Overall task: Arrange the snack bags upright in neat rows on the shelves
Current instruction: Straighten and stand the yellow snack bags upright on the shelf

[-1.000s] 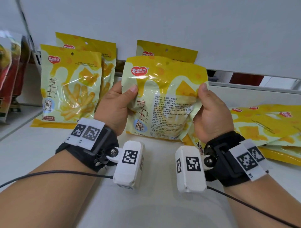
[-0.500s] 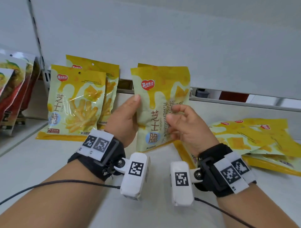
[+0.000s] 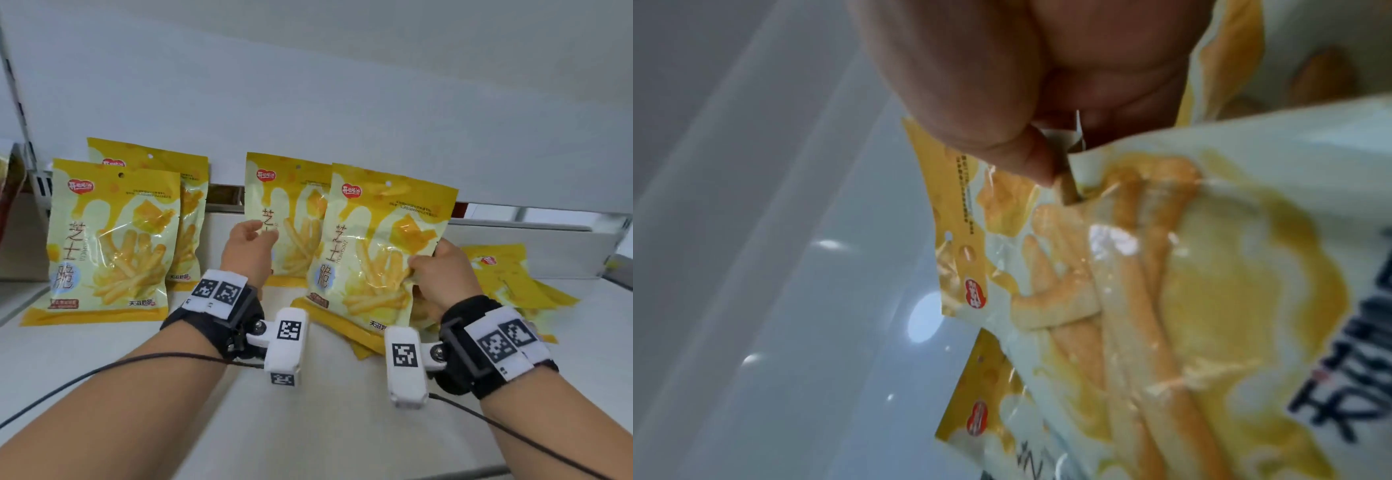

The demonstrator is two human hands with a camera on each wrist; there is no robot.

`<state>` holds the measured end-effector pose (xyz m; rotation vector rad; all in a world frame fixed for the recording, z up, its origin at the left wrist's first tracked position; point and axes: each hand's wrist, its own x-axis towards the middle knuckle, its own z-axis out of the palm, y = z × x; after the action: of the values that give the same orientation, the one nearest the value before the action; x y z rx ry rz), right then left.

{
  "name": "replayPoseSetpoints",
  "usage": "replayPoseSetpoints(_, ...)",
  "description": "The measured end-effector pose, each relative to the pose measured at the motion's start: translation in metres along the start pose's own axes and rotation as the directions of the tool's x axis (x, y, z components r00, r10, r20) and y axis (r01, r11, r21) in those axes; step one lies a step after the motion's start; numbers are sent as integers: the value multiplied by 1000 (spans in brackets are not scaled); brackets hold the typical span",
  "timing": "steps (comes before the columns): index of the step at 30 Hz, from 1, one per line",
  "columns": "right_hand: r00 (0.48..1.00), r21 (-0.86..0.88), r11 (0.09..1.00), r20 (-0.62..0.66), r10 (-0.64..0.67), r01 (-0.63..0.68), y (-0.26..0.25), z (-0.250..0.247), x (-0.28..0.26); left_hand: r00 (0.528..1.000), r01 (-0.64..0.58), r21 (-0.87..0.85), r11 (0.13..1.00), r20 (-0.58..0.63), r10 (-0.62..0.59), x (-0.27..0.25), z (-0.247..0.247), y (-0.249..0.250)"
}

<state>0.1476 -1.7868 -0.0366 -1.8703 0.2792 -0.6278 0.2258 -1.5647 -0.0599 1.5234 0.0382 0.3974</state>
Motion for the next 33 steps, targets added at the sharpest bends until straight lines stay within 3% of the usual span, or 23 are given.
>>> replayPoseSetpoints(4, 992, 51, 996, -97, 78, -73, -3, -17, 11, 996, 85, 216, 973, 3, -88, 32, -4, -14)
replayPoseSetpoints(8, 977, 157, 983, -177, 120, -92, -1, -26, 17, 989, 135, 324, 936, 13, -147, 44, 0, -24)
replayPoseSetpoints(14, 964, 177, 966, -159, 215, -186, 4, -27, 21, 989, 72, 459, 885, 81, -123, 44, 4, -26)
replayPoseSetpoints(18, 925, 42, 973, -303, 230, -229, 8, -37, 22, 987, 26, 323, 946, 142, -75, 39, 2, -32)
replayPoseSetpoints(23, 888, -108, 987, -456, 55, -117, -2, -39, 10, 989, 10, 95, 995, 146, -24, 29, -7, -28)
replayPoseSetpoints(27, 885, -199, 972, -421, -200, 125, -17, -21, -6, 984, 24, -58, 998, 176, -13, 18, -19, -17)
replayPoseSetpoints(29, 912, -132, 961, -304, -274, 245, -24, -5, -8, 978, 49, -129, 990, 207, -22, 13, -26, -14)
replayPoseSetpoints(31, 963, -1, 969, -108, -245, 247, -29, 14, -12, 972, 58, -187, 981, 235, -13, 7, -34, -12)
replayPoseSetpoints(33, 987, 129, 980, 25, -158, 154, -29, 34, -13, 959, 92, -239, 967, 284, -21, 1, -43, -11)
